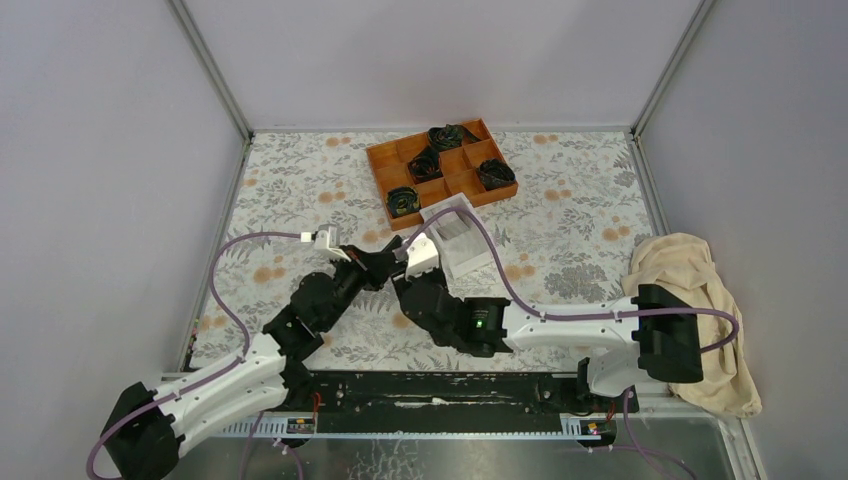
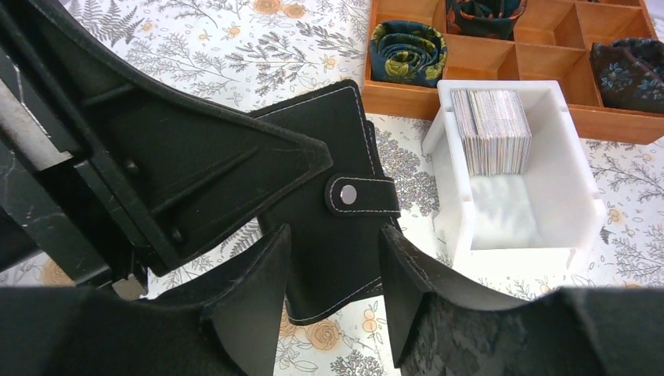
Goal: Put the credit cards into the card holder
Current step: Open the card holder.
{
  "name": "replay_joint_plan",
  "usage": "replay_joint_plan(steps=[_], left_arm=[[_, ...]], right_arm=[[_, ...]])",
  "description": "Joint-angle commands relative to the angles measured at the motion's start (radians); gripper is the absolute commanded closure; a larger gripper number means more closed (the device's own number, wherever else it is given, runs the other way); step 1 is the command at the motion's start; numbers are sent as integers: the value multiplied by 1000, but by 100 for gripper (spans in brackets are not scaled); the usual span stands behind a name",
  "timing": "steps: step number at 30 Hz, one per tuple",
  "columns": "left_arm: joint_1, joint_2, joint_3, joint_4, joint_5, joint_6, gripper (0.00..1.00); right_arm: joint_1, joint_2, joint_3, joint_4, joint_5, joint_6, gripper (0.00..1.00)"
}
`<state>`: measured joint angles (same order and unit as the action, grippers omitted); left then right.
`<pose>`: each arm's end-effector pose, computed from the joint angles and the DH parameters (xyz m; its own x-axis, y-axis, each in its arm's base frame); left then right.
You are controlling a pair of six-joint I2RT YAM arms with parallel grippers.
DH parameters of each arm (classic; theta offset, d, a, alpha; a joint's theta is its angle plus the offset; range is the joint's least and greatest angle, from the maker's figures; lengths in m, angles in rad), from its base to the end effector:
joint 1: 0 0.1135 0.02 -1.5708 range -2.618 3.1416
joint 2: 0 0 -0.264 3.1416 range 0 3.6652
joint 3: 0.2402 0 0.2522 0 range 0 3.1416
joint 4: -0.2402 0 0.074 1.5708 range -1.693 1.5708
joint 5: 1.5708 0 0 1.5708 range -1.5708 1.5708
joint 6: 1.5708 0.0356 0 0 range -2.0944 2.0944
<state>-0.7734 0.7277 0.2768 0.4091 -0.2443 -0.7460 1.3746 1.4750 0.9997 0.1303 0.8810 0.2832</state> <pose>0.1333 -0.1181 0.2318 -0.3646 -0.5644 -0.7406 0.3505 0.6537 -0.6707 0.0915 0.3193 0.2849 -0.1982 -0.0849 -0.9765 -0.4450 0.8954 0.0125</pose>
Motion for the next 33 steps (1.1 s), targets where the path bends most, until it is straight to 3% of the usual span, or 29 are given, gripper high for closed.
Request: replay_joint_plan(steps=[1,23,30,33], left_arm=[[-4,-27,45,-18,22,30,100],[-4,-109,24,-4,82,19,100],[-5,-108,21,3,95,12,100],[-5,-109,19,3,98,9,100]], right_arm=[[7,18,63,9,51,-45,47],[-26,46,51,-6,44,-26,60],[-61,30,15,22,-9,-29,70],[-77,19,-1,38,-33,-40,82]])
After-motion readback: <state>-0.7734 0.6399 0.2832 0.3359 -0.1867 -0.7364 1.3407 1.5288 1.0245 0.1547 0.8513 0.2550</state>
